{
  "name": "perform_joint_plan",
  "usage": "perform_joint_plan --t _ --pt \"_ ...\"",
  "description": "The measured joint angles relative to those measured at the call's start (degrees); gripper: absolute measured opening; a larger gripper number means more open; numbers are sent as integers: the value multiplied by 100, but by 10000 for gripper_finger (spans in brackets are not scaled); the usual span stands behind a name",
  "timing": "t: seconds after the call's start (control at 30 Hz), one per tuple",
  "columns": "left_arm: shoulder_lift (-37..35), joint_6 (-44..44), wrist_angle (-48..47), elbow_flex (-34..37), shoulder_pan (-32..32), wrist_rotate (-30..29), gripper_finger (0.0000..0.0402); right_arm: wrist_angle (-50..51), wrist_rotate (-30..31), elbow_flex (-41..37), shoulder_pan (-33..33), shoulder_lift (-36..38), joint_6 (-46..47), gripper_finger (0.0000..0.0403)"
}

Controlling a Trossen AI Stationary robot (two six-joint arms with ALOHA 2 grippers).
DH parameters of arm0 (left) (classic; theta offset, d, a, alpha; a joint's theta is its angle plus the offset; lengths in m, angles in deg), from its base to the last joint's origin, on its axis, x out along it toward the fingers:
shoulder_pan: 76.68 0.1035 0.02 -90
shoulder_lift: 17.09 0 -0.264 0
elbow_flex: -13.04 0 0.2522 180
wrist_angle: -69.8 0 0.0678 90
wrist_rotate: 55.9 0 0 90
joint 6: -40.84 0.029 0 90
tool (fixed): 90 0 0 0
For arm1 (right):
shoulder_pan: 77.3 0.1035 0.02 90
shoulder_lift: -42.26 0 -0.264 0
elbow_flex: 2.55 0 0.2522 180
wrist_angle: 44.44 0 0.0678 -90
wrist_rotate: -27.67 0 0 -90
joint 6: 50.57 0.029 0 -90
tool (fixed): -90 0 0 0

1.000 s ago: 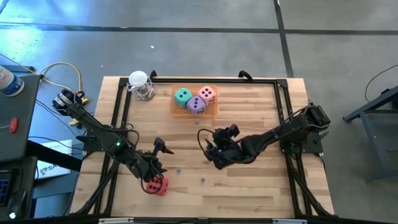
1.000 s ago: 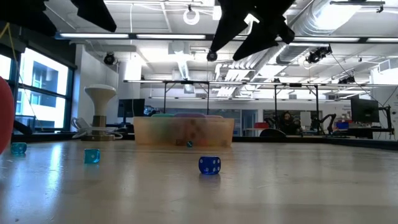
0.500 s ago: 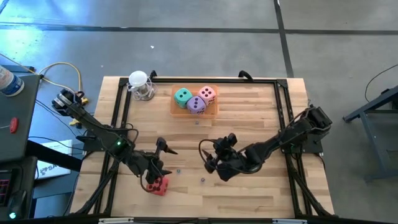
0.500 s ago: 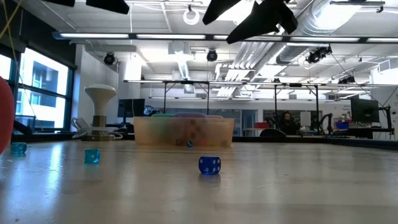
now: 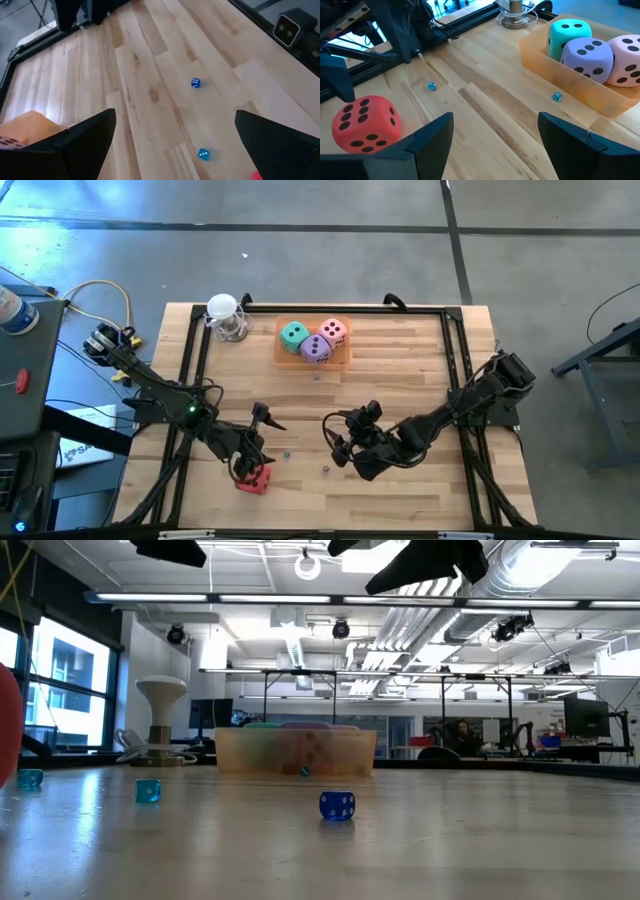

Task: Pick & Place Dice
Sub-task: Put the large red die into the bin

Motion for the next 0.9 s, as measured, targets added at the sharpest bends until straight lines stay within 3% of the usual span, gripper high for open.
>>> perform_joint_plan --t 0.3,0.7,0.9 --pt "0 423 -116 0 -2 823 400 7 -36 0 -4 0 -46 281" --pt "0 578 112 0 2 841 400 -38 -49 0 -2 0 -173 282" --pt "-5 1111 659 2 50 885 400 -60 -69 0 92 0 -149 282"
